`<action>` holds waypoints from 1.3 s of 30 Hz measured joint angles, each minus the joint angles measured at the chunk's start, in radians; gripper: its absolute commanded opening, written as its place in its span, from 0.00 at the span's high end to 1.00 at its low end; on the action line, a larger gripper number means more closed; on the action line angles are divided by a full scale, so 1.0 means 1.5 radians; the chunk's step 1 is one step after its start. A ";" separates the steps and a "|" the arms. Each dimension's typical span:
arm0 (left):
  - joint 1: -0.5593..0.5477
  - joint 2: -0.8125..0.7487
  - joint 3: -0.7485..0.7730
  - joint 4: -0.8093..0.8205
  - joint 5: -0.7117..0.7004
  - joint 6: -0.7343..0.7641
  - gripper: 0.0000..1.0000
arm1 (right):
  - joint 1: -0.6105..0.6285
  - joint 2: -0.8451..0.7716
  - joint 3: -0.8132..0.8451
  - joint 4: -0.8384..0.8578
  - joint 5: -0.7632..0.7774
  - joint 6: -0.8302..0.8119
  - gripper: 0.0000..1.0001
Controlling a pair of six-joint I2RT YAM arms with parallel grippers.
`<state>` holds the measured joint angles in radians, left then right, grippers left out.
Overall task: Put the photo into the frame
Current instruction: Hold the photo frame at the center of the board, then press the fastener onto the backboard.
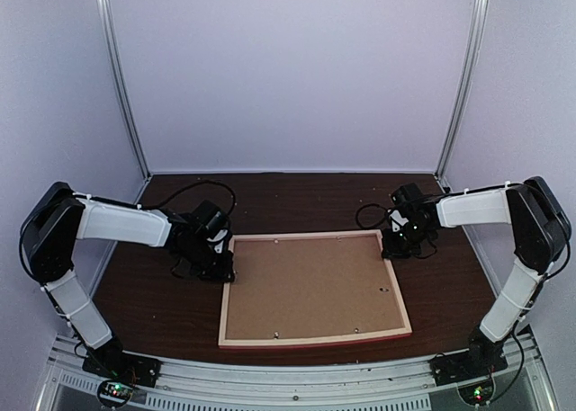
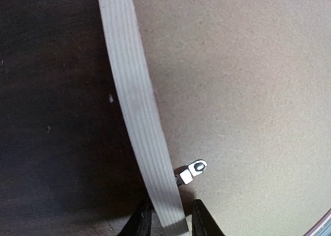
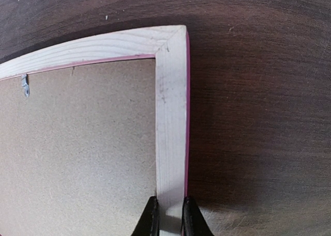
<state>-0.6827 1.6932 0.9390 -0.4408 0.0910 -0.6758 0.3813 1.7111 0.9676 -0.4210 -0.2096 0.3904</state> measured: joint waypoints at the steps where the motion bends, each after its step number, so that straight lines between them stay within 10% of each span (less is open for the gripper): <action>1: 0.000 -0.002 -0.002 0.000 0.000 -0.001 0.75 | 0.000 0.000 0.000 0.000 0.000 0.000 0.90; 13: 0.000 -0.003 -0.005 0.003 0.000 -0.018 0.80 | -0.001 -0.020 -0.022 -0.004 -0.007 0.013 0.55; 39: 0.000 0.038 0.044 0.014 -0.036 -0.016 0.82 | 0.037 -0.213 -0.199 -0.039 -0.026 0.023 0.36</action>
<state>-0.6827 1.7500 1.0054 -0.4202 0.0364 -0.7002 0.4370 1.3911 0.6697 -0.4801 -0.2481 0.4255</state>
